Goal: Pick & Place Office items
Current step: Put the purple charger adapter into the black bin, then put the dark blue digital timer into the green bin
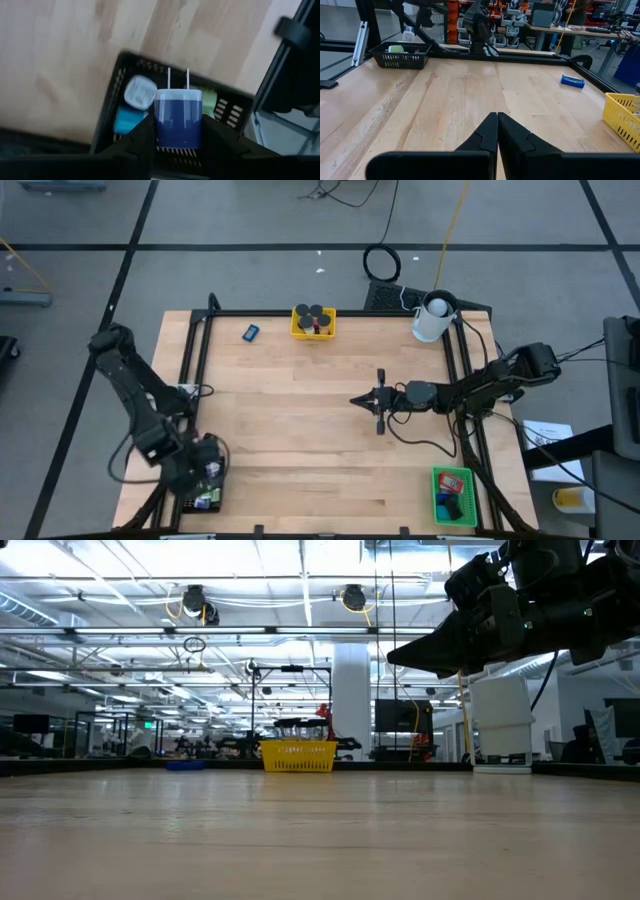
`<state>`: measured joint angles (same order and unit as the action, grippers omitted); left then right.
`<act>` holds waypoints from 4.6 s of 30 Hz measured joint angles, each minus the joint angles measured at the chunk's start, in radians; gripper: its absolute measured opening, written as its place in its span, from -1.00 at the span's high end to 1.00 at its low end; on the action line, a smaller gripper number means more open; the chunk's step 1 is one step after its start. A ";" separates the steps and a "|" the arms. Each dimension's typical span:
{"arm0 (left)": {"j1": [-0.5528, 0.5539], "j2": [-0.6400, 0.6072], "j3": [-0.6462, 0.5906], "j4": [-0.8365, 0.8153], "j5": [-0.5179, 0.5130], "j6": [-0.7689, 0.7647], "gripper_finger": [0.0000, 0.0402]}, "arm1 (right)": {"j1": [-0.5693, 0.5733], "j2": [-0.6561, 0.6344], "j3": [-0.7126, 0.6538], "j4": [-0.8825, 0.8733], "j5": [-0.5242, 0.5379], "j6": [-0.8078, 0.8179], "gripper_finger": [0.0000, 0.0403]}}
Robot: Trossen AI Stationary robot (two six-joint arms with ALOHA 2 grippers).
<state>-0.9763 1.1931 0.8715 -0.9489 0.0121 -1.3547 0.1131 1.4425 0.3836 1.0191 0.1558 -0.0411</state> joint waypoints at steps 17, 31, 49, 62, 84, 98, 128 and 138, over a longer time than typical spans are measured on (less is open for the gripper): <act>-0.167 0.161 0.000 0.038 -0.065 -0.164 0.00 | 0.000 0.000 0.000 0.000 0.000 0.000 0.99; -0.055 0.115 0.000 0.028 -0.074 0.068 -0.14 | 0.000 0.000 0.000 0.000 0.000 0.000 1.00; 0.593 -0.010 0.000 0.070 -0.652 0.742 0.81 | 0.000 0.000 0.000 -0.010 0.000 -0.004 0.99; 1.069 -0.028 -0.084 0.213 -0.490 1.024 0.92 | 0.000 0.000 0.000 -0.013 0.000 -0.004 0.99; 1.776 0.235 -0.082 0.480 -0.201 1.272 -0.04 | 0.000 0.000 0.000 -0.011 0.000 -0.008 0.99; 1.890 0.350 -0.082 0.593 -0.092 1.301 -0.46 | 0.000 0.000 0.000 -0.014 0.000 -0.008 0.99; 1.855 0.470 -0.008 0.516 -0.117 1.321 0.03 | 0.000 0.000 0.000 -0.015 0.000 -0.006 0.99; 1.823 0.470 -0.008 0.492 -0.118 1.364 0.10 | 0.000 0.000 0.000 -0.015 0.000 -0.005 1.00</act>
<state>0.8464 1.6627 0.8631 -0.4574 -0.1057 0.0089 0.1127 1.4422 0.3836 1.0042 0.1558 -0.0461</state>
